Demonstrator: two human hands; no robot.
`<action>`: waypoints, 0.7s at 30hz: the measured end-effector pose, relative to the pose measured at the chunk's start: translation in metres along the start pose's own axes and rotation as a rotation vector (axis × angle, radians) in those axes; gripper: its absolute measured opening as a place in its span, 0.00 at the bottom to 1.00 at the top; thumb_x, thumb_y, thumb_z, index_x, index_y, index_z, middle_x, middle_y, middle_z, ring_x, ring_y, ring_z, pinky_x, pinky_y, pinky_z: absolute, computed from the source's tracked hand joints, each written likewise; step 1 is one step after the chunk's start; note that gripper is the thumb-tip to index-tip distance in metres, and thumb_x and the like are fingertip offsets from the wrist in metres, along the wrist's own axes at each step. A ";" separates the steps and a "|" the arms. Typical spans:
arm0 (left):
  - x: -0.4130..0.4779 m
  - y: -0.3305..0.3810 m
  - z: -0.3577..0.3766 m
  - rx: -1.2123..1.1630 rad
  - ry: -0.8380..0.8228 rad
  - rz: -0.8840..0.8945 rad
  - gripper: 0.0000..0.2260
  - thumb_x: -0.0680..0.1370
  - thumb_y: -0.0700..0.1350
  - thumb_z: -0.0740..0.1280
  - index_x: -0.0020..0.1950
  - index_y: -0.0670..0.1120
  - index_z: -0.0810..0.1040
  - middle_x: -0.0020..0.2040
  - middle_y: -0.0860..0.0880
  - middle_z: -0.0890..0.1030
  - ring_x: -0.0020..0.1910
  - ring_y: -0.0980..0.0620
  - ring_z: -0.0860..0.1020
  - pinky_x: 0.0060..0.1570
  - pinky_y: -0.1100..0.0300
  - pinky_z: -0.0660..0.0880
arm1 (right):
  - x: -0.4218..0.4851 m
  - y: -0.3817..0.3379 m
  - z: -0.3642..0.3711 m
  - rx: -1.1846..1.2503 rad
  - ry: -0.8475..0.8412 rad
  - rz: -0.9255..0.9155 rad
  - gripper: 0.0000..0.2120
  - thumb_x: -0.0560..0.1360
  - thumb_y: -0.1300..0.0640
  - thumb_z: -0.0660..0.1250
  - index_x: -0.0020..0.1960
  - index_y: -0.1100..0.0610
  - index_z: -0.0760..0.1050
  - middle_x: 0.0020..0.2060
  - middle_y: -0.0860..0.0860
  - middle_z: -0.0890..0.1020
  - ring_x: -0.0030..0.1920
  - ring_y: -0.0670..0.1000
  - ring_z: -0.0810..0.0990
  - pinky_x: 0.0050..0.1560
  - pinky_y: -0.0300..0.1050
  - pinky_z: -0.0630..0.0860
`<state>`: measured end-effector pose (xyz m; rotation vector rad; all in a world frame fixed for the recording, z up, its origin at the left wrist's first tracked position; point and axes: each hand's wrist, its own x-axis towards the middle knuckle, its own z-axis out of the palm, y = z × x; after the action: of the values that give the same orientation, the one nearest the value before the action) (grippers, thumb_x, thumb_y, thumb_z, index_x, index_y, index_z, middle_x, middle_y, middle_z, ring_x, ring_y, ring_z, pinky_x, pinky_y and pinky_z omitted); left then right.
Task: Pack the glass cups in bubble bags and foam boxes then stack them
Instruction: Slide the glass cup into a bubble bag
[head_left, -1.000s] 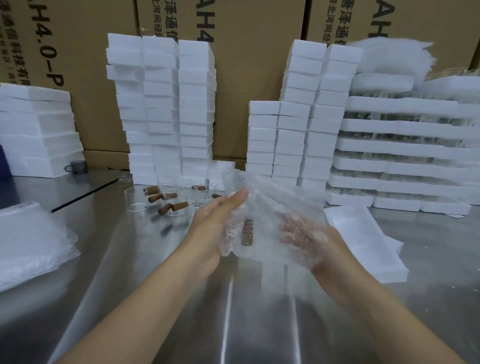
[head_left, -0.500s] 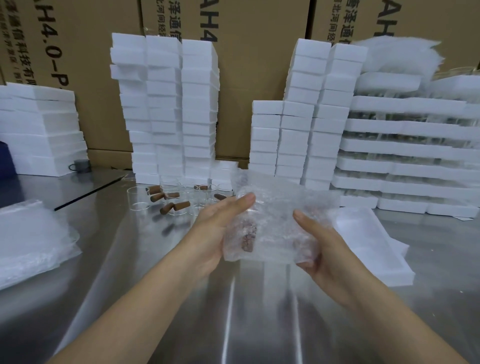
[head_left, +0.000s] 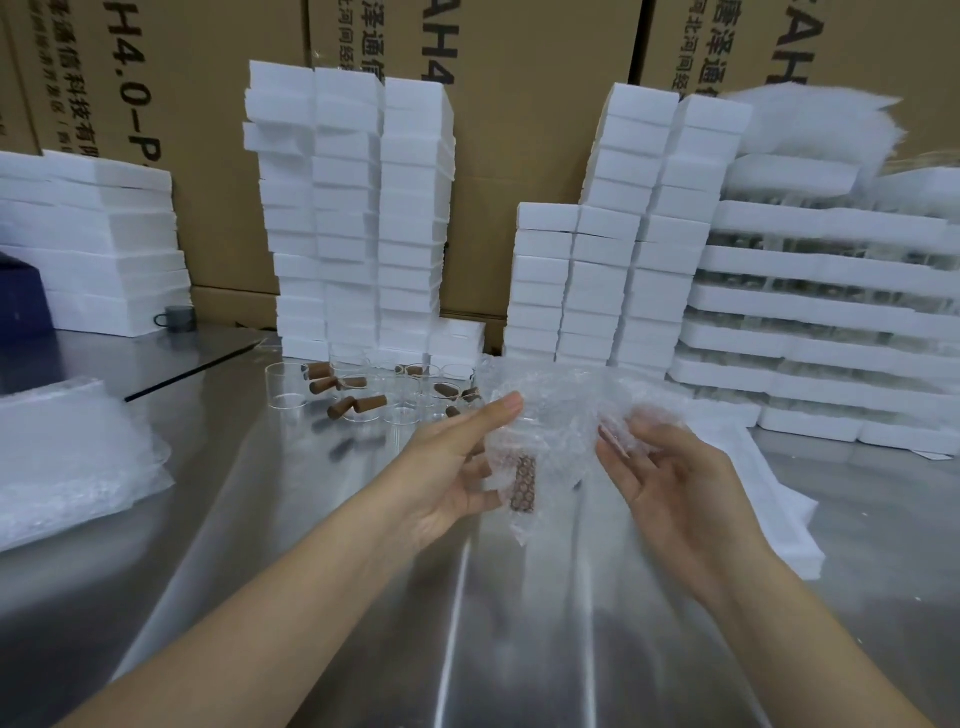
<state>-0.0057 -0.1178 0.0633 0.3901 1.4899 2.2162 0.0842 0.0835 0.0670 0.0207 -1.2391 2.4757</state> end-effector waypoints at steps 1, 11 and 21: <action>0.001 -0.001 0.000 -0.024 0.017 0.002 0.33 0.62 0.57 0.84 0.63 0.43 0.86 0.59 0.40 0.88 0.63 0.38 0.85 0.67 0.33 0.78 | 0.000 0.000 0.000 -0.095 -0.017 -0.033 0.13 0.73 0.61 0.75 0.56 0.54 0.81 0.54 0.51 0.85 0.59 0.54 0.86 0.53 0.47 0.83; 0.001 -0.006 0.001 -0.218 0.006 -0.101 0.35 0.68 0.61 0.81 0.65 0.39 0.83 0.60 0.37 0.87 0.61 0.38 0.86 0.63 0.42 0.82 | -0.013 0.019 0.015 -0.599 -0.157 0.012 0.38 0.62 0.42 0.83 0.69 0.39 0.73 0.52 0.49 0.85 0.42 0.49 0.80 0.45 0.49 0.78; -0.006 -0.017 0.012 -0.068 -0.106 -0.242 0.40 0.72 0.65 0.75 0.75 0.40 0.78 0.52 0.43 0.81 0.42 0.48 0.82 0.39 0.55 0.80 | -0.011 0.023 0.011 -0.743 -0.062 0.016 0.24 0.60 0.42 0.86 0.40 0.61 0.84 0.31 0.55 0.77 0.31 0.52 0.75 0.36 0.47 0.74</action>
<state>0.0088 -0.1054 0.0525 0.2841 1.3278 2.0175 0.0854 0.0590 0.0536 -0.1064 -2.1033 1.8906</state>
